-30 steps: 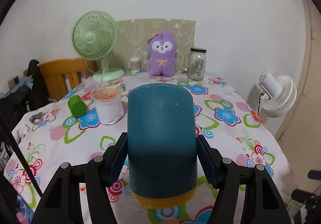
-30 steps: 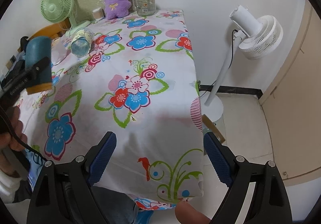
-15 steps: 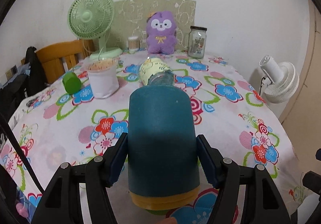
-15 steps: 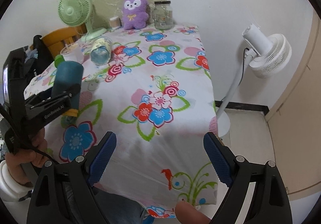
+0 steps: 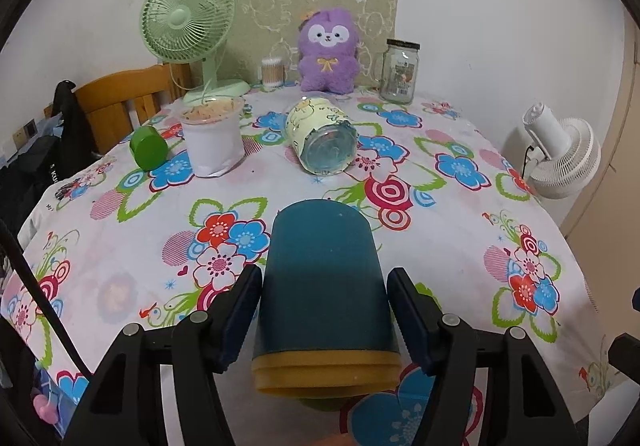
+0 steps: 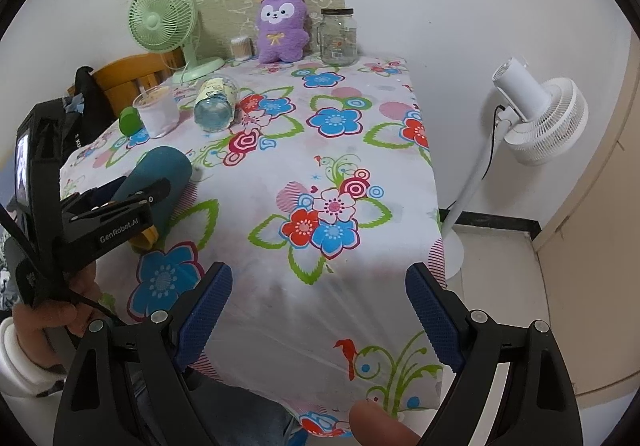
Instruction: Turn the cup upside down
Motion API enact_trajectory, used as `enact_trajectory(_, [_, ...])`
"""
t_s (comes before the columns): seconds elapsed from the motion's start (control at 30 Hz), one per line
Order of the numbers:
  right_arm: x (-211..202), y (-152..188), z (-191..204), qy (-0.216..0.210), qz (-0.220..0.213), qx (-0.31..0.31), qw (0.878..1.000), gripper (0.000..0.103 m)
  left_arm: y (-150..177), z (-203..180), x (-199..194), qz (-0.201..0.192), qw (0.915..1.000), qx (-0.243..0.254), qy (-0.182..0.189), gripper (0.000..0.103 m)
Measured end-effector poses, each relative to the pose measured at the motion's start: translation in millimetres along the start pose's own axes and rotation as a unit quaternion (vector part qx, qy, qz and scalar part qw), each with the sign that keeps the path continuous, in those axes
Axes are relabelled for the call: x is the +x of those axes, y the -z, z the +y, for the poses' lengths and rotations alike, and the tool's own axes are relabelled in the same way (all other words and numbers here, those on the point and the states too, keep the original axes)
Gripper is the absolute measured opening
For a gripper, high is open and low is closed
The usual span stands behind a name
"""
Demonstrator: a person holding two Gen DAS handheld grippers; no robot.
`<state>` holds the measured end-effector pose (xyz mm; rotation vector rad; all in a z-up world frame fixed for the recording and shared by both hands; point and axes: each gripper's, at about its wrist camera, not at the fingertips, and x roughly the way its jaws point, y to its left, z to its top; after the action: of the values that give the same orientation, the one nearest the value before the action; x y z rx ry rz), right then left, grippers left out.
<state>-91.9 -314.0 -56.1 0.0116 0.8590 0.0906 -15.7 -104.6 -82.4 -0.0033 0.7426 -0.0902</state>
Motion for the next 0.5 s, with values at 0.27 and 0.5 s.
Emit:
enact_trajectory(0.27, [1.1,-0.1,-3.0,-0.002,0.003,0.005,1.0,0.09,-16.3,6.2,35.7,0.155,0.9871,-0.004,0.04,0.08])
enact_trajectory(0.5, [6.9,0.7,-7.8,-0.003,0.009,0.015,1.0,0.09,-22.1,-0.7,48.1,0.199,0.9791,0.017,0.037,0.07])
